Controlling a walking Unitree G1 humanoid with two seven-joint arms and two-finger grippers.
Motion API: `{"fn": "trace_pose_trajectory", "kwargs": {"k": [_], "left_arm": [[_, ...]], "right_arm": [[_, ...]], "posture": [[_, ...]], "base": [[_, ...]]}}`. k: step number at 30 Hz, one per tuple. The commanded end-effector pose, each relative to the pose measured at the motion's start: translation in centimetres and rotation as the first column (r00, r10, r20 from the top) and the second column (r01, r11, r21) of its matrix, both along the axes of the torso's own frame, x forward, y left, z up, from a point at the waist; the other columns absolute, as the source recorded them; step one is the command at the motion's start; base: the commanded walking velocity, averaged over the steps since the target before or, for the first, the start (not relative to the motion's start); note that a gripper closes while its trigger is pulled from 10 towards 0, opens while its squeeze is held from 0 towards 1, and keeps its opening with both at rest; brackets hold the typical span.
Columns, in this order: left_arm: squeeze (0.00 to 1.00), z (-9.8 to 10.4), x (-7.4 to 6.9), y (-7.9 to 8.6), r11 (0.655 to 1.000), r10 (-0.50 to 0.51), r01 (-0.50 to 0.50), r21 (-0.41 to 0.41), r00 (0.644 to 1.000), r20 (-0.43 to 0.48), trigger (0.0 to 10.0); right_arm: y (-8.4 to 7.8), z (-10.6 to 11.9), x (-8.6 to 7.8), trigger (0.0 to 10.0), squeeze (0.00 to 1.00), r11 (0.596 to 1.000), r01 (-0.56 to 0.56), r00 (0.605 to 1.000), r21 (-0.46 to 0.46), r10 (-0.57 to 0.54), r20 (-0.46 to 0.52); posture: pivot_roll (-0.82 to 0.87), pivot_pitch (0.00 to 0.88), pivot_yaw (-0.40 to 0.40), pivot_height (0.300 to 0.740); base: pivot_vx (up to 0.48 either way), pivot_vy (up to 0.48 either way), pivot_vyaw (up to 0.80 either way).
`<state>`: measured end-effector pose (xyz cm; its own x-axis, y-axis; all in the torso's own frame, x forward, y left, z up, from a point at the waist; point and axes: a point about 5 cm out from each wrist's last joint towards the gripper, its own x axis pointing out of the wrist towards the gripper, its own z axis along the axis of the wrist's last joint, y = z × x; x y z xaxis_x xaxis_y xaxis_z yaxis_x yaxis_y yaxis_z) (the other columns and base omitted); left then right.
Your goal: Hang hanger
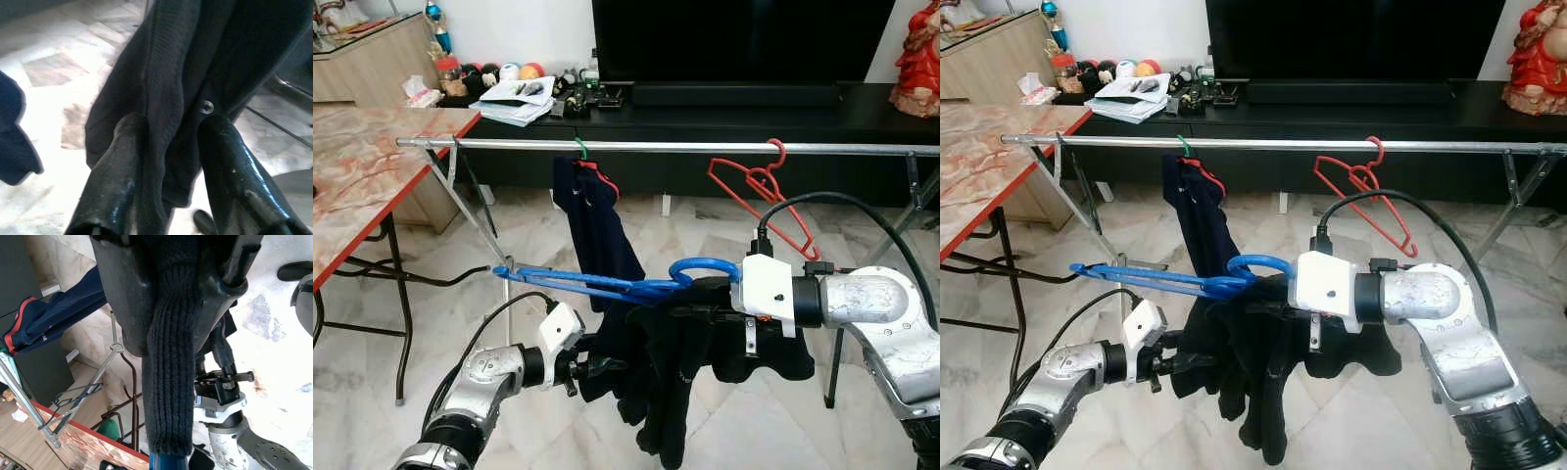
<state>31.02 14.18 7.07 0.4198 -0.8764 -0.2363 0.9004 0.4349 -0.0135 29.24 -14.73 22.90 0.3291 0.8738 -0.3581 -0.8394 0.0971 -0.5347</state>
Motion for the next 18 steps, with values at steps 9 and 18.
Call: {"fn": "trace_pose_trajectory", "kwargs": {"k": [9,18], "left_arm": [[0.00,0.1,-2.8,0.6,0.958,-0.287,0.282,-0.055,0.935,-0.208,0.0],[0.00,0.7,-2.1,0.1,0.979,-0.205,0.201,-0.041,0.965,-0.163,0.0]], "right_arm": [[0.0,0.7,0.1,0.0,0.00,1.000,0.010,0.999,0.020,-0.010,0.032],[0.0,0.6,0.1,0.0,0.00,1.000,0.014,0.999,0.019,-0.015,0.034]], "posture": [[0.03,0.112,0.095,0.740],[0.03,0.110,0.097,0.740]], "base": [[0.000,0.000,0.00],[0.000,0.000,0.00]]}}
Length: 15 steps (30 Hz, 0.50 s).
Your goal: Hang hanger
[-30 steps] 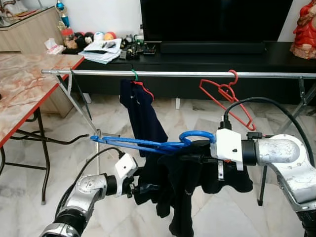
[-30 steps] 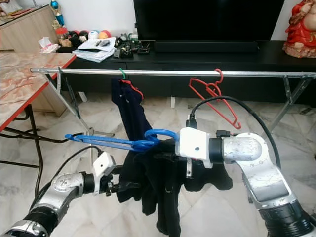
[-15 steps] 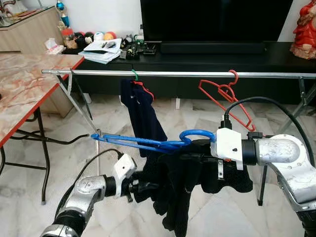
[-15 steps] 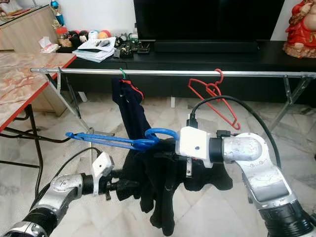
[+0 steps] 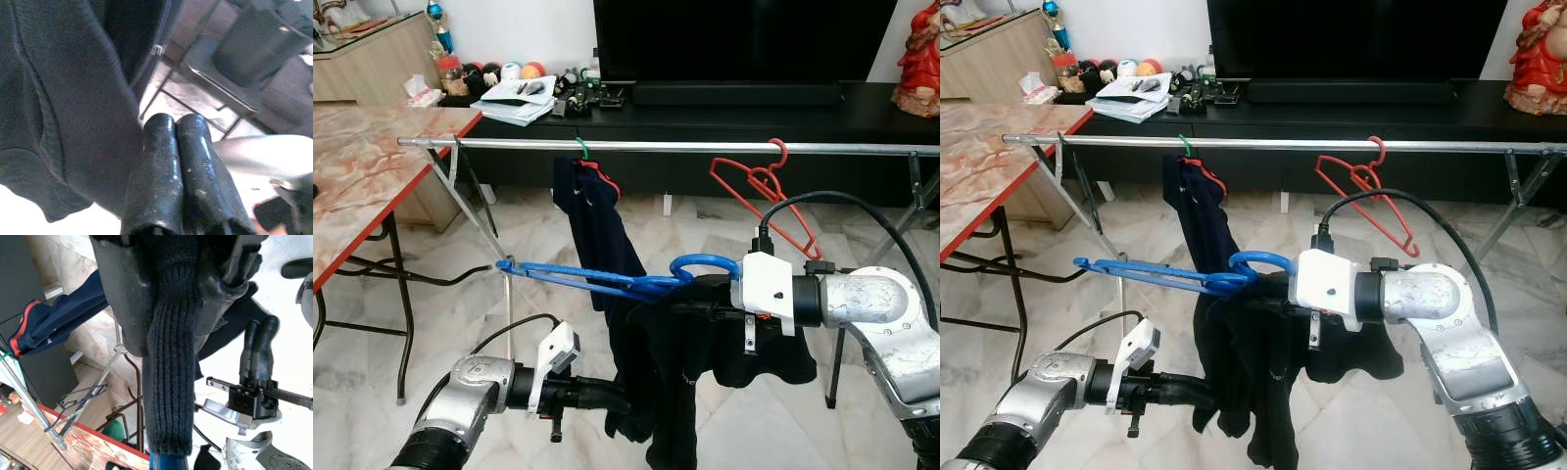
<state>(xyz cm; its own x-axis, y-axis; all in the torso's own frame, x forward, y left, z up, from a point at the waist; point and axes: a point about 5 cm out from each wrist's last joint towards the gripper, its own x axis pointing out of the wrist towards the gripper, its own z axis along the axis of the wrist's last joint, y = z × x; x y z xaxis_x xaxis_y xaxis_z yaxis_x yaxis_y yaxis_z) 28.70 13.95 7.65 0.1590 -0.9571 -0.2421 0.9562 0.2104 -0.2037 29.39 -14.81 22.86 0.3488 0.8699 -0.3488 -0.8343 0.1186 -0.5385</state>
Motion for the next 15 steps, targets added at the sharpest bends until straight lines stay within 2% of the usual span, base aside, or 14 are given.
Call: {"fn": "trace_pose_trajectory", "kwargs": {"k": [1,2,3,4,5,6,7,14,15], "left_arm": [[0.00,0.2,0.6,0.4,0.996,0.071,-0.073,0.041,0.996,0.046,0.0],[0.00,0.2,0.6,0.4,0.996,0.071,-0.073,0.041,0.996,0.046,0.0],[0.00,0.3,0.9,0.6,0.992,0.110,-0.114,0.060,0.992,0.069,0.0],[0.00,0.3,1.1,0.7,0.987,0.137,-0.143,0.078,0.988,0.077,0.5],[0.00,0.3,1.1,0.7,0.987,0.137,-0.143,0.078,0.988,0.077,0.5],[0.00,0.2,1.2,0.8,0.983,0.154,-0.160,0.086,0.985,0.080,3.9],[0.00,0.1,1.3,1.0,0.978,0.173,-0.183,0.100,0.980,0.099,10.0],[0.00,-0.4,2.0,1.5,0.944,0.273,-0.299,0.143,0.946,0.174,10.0],[0.66,-0.4,2.1,1.5,0.939,0.281,-0.309,0.150,0.943,0.181,10.0]], "right_arm": [[0.1,0.6,-0.1,0.0,0.00,1.000,-0.005,1.000,0.009,0.005,0.028],[0.1,0.6,-0.1,0.0,0.00,1.000,-0.005,1.000,0.009,0.005,0.028],[0.1,0.5,-0.1,0.0,0.00,1.000,-0.005,1.000,0.009,0.005,0.026],[0.1,0.5,-0.1,0.0,0.00,1.000,-0.007,1.000,0.008,0.006,0.025],[0.1,0.5,-0.1,0.0,0.00,1.000,-0.007,1.000,0.008,0.006,0.025],[0.2,0.4,-0.1,0.0,0.00,1.000,-0.007,1.000,0.009,0.007,0.024],[0.2,0.4,-0.1,0.0,0.00,1.000,-0.010,1.000,0.010,0.009,0.023],[0.3,0.4,-0.1,0.0,0.00,1.000,-0.011,1.000,0.010,0.011,0.023],[0.3,0.3,-0.1,0.0,0.00,1.000,-0.010,1.000,0.009,0.010,0.022]], "posture": [[0.03,0.110,0.097,0.740],[0.03,0.110,0.097,0.740],[0.03,0.110,0.097,0.740],[0.03,0.111,0.096,0.740],[0.03,0.111,0.096,0.740],[0.03,0.111,0.096,0.740],[0.03,0.111,0.096,0.740],[0.03,0.113,0.094,0.740],[0.03,0.113,0.094,0.740]], "base": [[0.000,0.000,0.00],[0.000,0.000,0.00],[0.000,0.000,0.00],[0.000,0.000,0.00],[0.000,0.000,0.00],[0.000,0.000,0.00],[0.000,0.000,0.00],[0.000,0.000,0.00],[0.000,0.000,0.00]]}}
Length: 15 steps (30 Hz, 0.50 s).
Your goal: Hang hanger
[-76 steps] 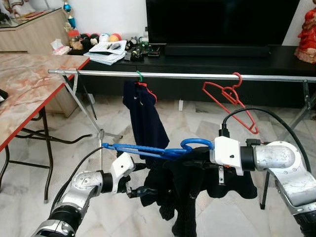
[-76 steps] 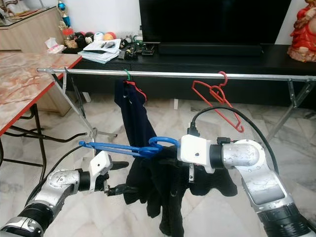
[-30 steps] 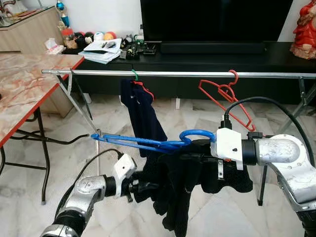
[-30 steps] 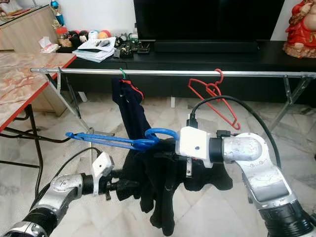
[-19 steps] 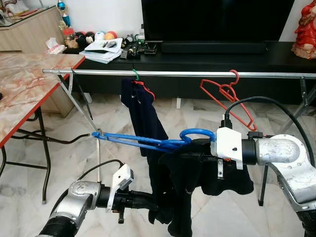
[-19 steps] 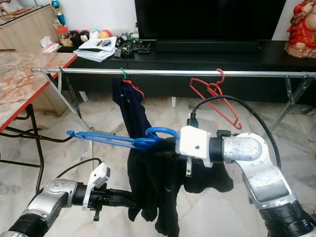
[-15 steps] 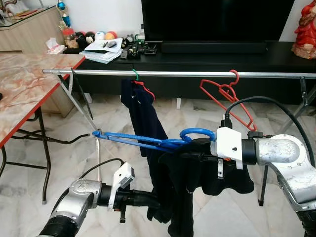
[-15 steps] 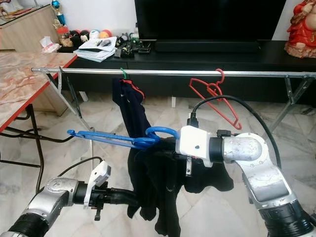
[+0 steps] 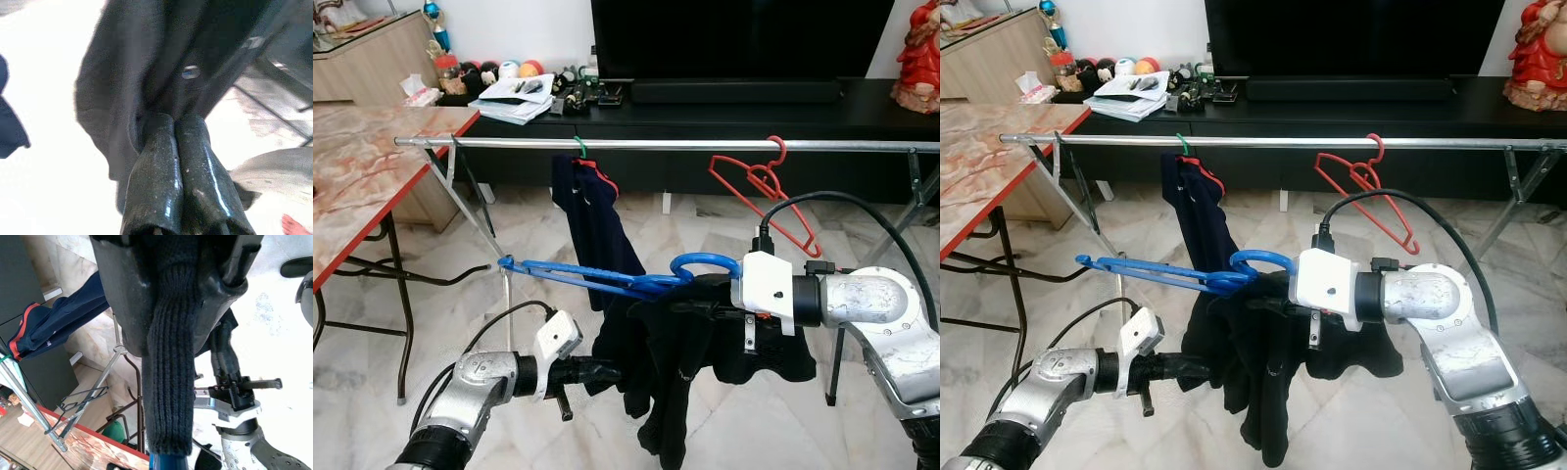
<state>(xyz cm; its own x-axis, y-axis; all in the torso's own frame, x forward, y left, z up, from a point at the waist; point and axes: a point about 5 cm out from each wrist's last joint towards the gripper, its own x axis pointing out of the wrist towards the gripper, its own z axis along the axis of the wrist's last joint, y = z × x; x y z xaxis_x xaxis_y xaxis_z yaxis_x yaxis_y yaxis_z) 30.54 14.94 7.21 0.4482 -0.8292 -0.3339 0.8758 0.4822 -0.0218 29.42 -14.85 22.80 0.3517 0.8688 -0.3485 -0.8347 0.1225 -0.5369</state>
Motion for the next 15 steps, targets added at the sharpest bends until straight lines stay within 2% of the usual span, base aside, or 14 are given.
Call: {"fn": "trace_pose_trajectory", "kwargs": {"k": [1,2,5,8,9,13,15], "left_arm": [[0.66,0.0,0.3,0.6,0.999,0.033,-0.033,0.034,0.999,0.021,10.0],[1.00,0.0,0.3,0.6,0.999,0.035,-0.035,0.036,0.999,0.023,10.0],[1.00,-0.8,-0.4,1.0,0.999,0.012,-0.011,0.040,1.000,-0.024,10.0],[1.00,-1.7,-0.7,1.7,0.996,0.051,-0.047,0.076,0.997,-0.053,10.0],[1.00,-2.6,-1.1,2.4,0.989,0.097,-0.088,0.115,0.992,-0.078,10.0],[1.00,-4.1,-1.8,3.7,0.971,0.204,-0.186,0.149,0.972,-0.115,10.0],[1.00,-5.1,-2.4,4.7,0.948,0.289,-0.266,0.172,0.949,-0.123,10.0]], "right_arm": [[0.3,0.4,-0.1,0.0,0.00,1.000,-0.014,1.000,0.007,0.014,0.023],[0.3,0.4,-0.1,0.0,0.00,1.000,-0.014,1.000,0.007,0.014,0.023],[-0.1,-0.2,0.1,0.0,0.00,1.000,0.011,1.000,-0.006,-0.011,0.011],[-0.2,-0.7,0.2,0.0,0.00,1.000,0.025,1.000,-0.013,-0.025,-0.002],[-0.4,-1.2,0.3,0.0,0.00,0.999,0.044,0.999,-0.017,-0.044,-0.015],[-1.1,-2.8,0.8,0.0,0.00,0.994,0.102,0.993,-0.032,-0.104,-0.048],[-1.3,-4.3,0.7,0.0,0.00,0.991,0.135,0.986,-0.013,-0.136,-0.096]], "posture": [[0.03,0.113,0.094,0.740],[0.03,0.113,0.094,0.740],[0.04,0.113,0.096,0.740],[0.04,0.111,0.096,0.740],[0.04,0.110,0.096,0.740],[0.04,0.110,0.096,0.740],[0.04,0.102,0.092,0.740]], "base": [[0.000,0.000,0.00],[0.000,0.000,0.00],[0.000,0.000,0.00],[0.000,0.000,0.00],[0.000,0.000,0.00],[0.000,0.000,0.00],[0.000,0.000,0.00]]}}
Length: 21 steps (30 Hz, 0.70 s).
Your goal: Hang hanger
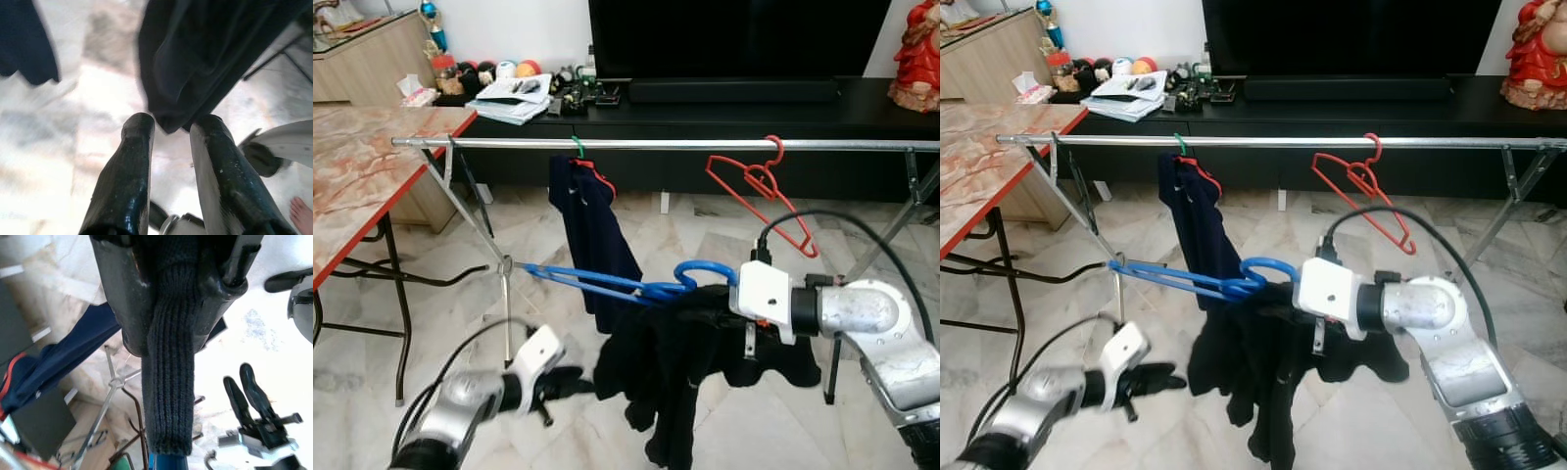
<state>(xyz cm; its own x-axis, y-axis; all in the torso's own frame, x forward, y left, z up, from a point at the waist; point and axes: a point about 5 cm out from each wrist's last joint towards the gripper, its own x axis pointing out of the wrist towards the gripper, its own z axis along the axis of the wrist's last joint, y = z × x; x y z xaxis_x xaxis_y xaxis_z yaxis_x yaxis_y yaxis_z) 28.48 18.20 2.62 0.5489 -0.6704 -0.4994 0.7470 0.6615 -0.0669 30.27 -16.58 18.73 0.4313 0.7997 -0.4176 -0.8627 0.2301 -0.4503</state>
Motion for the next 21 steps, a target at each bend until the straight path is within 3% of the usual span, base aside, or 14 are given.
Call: {"fn": "trace_pose_trajectory", "kwargs": {"k": [1,4,8,9,10,11,15,16,17,19,21], "left_arm": [[1.00,-0.5,-0.4,1.4,0.997,0.069,-0.069,0.035,0.998,-0.003,10.0],[1.00,-1.2,-0.9,2.1,0.987,0.147,-0.147,0.057,0.989,0.006,10.0],[1.00,-1.5,-0.9,2.8,0.942,0.327,-0.331,0.047,0.941,0.083,10.0],[1.00,-1.5,-0.9,2.8,0.942,0.327,-0.331,0.047,0.941,0.083,10.0],[1.00,-1.6,-0.9,3.0,0.914,0.401,-0.406,0.029,0.910,0.108,10.0],[0.00,-1.6,-1.0,3.1,0.893,0.444,-0.450,0.024,0.887,0.124,10.0],[0.00,-2.2,-1.4,3.4,0.843,0.532,-0.538,0.015,0.837,0.129,10.0],[0.00,-2.4,-1.5,3.6,0.829,0.554,-0.560,0.015,0.824,0.116,10.0],[0.00,-3.3,-2.2,4.1,0.790,0.608,-0.611,0.038,0.790,0.078,10.0],[0.00,-4.6,-3.3,5.0,0.738,0.668,-0.668,0.102,0.743,0.034,10.0],[0.00,-5.5,-4.3,5.5,0.700,0.706,-0.698,0.151,0.708,0.004,10.0]], "right_arm": [[0.4,-0.2,-0.2,0.0,0.00,1.000,-0.008,1.000,0.024,0.007,0.014],[0.5,-1.4,-0.4,0.0,0.00,0.999,0.021,1.000,0.047,-0.020,-0.018],[0.9,-3.4,-0.9,0.0,0.00,0.985,0.101,0.993,0.142,-0.091,-0.075],[0.9,-3.4,-0.9,0.0,0.00,0.985,0.101,0.993,0.142,-0.091,-0.075],[0.6,-4.6,-0.9,0.0,0.00,0.966,0.180,0.981,0.184,-0.163,-0.106],[0.3,-5.7,-0.8,0.0,0.00,0.938,0.265,0.961,0.225,-0.236,-0.145],[-0.3,-8.7,-0.8,0.0,0.00,0.852,0.449,0.888,0.268,-0.392,-0.240],[-0.6,-10.0,-0.8,0.0,0.00,0.817,0.518,0.847,0.254,-0.451,-0.280],[-1.0,-13.0,-1.2,0.0,0.00,0.731,0.652,0.745,0.202,-0.568,-0.349],[-1.9,-16.4,-2.0,0.0,0.00,0.602,0.790,0.589,0.121,-0.688,-0.424],[-2.6,-18.3,-2.6,0.0,0.00,0.488,0.871,0.457,0.056,-0.764,-0.454]], "posture": [[0.04,0.102,0.092,0.740],[0.04,0.094,0.091,0.740],[0.06,0.064,0.080,0.740],[0.06,0.064,0.080,0.740],[0.06,0.054,0.074,0.740],[0.07,0.044,0.068,0.740],[0.06,0.018,0.059,0.740],[0.06,0.018,0.059,0.740],[0.06,0.008,0.058,0.740],[0.06,0.000,0.058,0.740],[0.06,0.000,0.060,0.740]], "base": [[0.000,0.000,0.00],[0.000,0.000,0.00],[0.000,0.000,0.00],[0.000,0.000,0.00],[0.000,0.000,0.00],[0.000,0.000,0.00],[0.000,0.000,0.00],[0.000,0.000,0.00],[0.000,0.000,0.00],[0.000,0.000,0.00],[0.000,0.000,0.00]]}}
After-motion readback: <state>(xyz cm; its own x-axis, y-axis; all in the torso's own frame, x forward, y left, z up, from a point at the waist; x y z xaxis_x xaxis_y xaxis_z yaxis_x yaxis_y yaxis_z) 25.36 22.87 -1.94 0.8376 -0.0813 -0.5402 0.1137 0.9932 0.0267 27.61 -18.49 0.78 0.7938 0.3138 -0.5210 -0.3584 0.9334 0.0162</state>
